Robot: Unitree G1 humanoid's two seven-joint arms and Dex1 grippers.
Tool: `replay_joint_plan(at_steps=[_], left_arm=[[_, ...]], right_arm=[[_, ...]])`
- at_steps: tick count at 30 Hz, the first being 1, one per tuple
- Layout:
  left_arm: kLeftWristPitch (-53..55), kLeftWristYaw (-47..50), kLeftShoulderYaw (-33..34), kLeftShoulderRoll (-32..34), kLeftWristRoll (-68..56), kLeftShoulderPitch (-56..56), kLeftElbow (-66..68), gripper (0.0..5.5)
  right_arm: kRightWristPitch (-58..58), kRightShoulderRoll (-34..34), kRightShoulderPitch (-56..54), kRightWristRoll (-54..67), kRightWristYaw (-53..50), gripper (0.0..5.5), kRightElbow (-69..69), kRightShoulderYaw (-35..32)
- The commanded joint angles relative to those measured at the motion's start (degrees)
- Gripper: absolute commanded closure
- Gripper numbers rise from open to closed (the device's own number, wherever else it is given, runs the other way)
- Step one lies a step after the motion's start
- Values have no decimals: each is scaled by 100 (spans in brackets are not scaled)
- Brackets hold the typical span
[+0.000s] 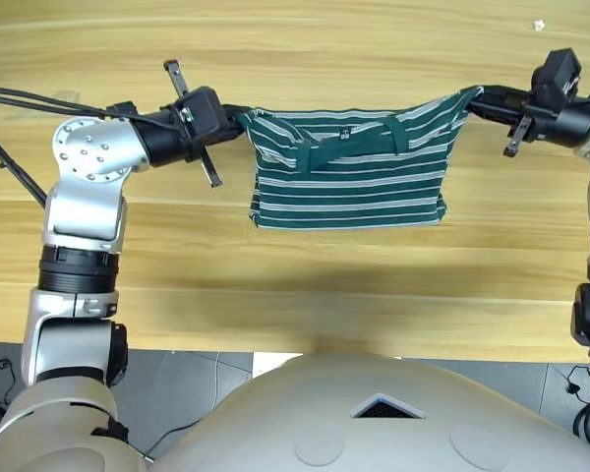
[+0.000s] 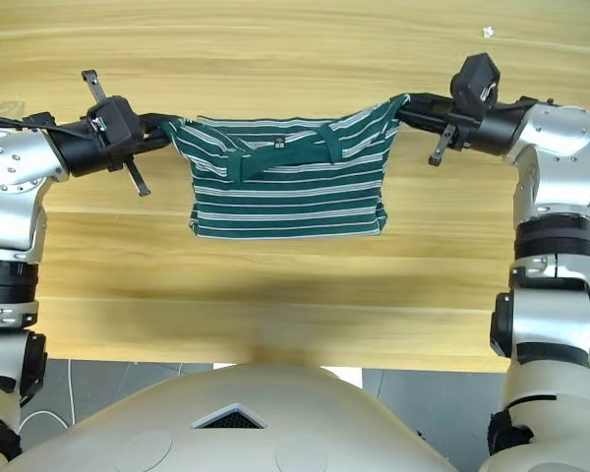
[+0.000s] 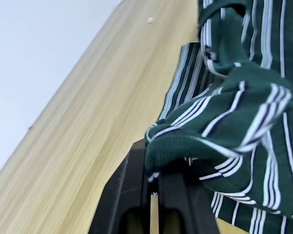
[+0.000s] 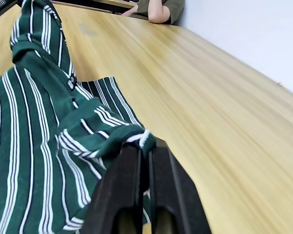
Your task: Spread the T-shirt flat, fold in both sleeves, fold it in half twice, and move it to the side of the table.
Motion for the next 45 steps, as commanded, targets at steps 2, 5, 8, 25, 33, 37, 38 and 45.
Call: replay_joint_plan(at_steps=[2,5,8,25,33,37,38,45], left_arm=[[-317,179,-35,-226,168,-348,760,550],[-485,202,-86,-295,229,-223,911,550],[-614,471,-119,-523,355,-298,1243,472],[-744,3770,880,-1184,717,-1486,4003,199],[-711,3685,947,-1398,525,-657,2047,180],[-477,3625,942,-1400,543,-375,1233,180],[-425,3610,942,-1400,547,-334,1095,180],[-128,3572,898,-1481,557,-81,439,180]], right_arm=[[-426,276,-409,-378,-48,550,734,-39],[-638,425,-514,-496,-69,550,1000,-89],[-740,595,-694,-643,-328,508,1336,-144],[-1634,954,-1148,-1809,-2846,211,2603,-284],[-2455,1173,-1201,-2902,-2999,211,2466,572],[-2161,962,-1634,-4668,-4333,211,3017,1807],[-2095,966,-1709,-4903,-4523,211,3127,1976],[-1658,834,-1888,-6393,-5594,211,3614,3227]])
